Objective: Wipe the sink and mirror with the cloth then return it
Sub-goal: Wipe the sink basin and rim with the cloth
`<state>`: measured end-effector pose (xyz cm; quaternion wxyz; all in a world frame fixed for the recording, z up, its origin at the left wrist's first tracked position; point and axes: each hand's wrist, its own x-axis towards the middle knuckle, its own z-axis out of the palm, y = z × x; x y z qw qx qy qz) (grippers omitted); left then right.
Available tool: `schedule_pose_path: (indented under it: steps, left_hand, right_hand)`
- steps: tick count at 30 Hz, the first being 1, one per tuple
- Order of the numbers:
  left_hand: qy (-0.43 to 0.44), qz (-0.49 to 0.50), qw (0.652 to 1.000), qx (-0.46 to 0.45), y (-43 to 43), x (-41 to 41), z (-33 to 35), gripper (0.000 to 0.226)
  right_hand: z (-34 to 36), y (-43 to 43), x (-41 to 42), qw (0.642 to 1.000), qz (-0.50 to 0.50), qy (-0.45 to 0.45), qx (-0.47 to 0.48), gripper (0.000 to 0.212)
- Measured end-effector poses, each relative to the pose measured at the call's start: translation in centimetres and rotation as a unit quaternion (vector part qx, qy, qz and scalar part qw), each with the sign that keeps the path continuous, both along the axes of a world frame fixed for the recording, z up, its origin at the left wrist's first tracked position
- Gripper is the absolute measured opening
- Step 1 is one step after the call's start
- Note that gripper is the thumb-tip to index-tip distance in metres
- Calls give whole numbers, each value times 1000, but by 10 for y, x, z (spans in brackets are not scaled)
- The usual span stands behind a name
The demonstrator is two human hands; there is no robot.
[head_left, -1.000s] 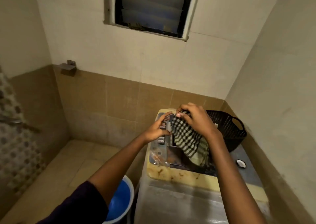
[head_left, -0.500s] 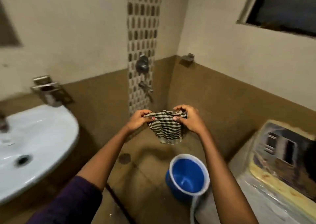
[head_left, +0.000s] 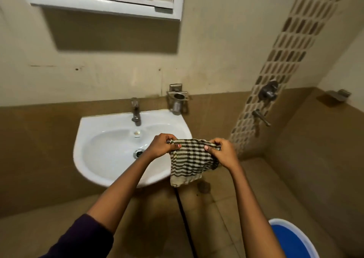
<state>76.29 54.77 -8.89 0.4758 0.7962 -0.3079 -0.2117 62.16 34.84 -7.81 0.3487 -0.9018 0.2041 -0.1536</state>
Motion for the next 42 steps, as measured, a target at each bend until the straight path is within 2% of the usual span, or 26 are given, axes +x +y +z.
schedule_pose_path:
  steps: [5,10,15,18,21,25,29,31,33,36,42]
  left_hand:
    - [14,81,997,10,11,22,-18,16]
    - [34,164,986,17,-4,40,-39,18]
    - [15,169,985,40,-27,67,-47,19]
    - [0,161,984,71,-42,81,-57,20]
    - [-2,162,982,96,-59,92,-69,16]
    - [26,153,981,118,-67,105,-92,12]
    - [35,173,979,102,-62,108,-109,16]
    - [-3,182,980,82,-56,106,-114,25]
    - [-79,176,978,74,-47,102,-109,38]
    - [-161,188,966,69,-27,102,-103,42]
    - [-182,213,957,76,20,107,-95,47]
  right_hand:
    - [-16,11,44,999,-17,2,40,18]
    - [-28,5,79,999,-29,11,32,18]
    - [-42,-9,118,994,-104,19,-4,17]
    - [-58,3,128,986,-157,-19,-59,21]
    - [-91,30,130,991,-125,-29,-37,32]
    - [-146,54,131,992,-54,90,-77,58]
    - [-152,39,155,980,-64,152,-107,69]
    - [-153,22,174,980,-66,150,-116,72]
    - [-147,2,193,983,-61,146,-91,76]
    - [-146,-21,233,984,-48,153,-80,69]
    - [-158,-16,320,978,-69,103,-165,75]
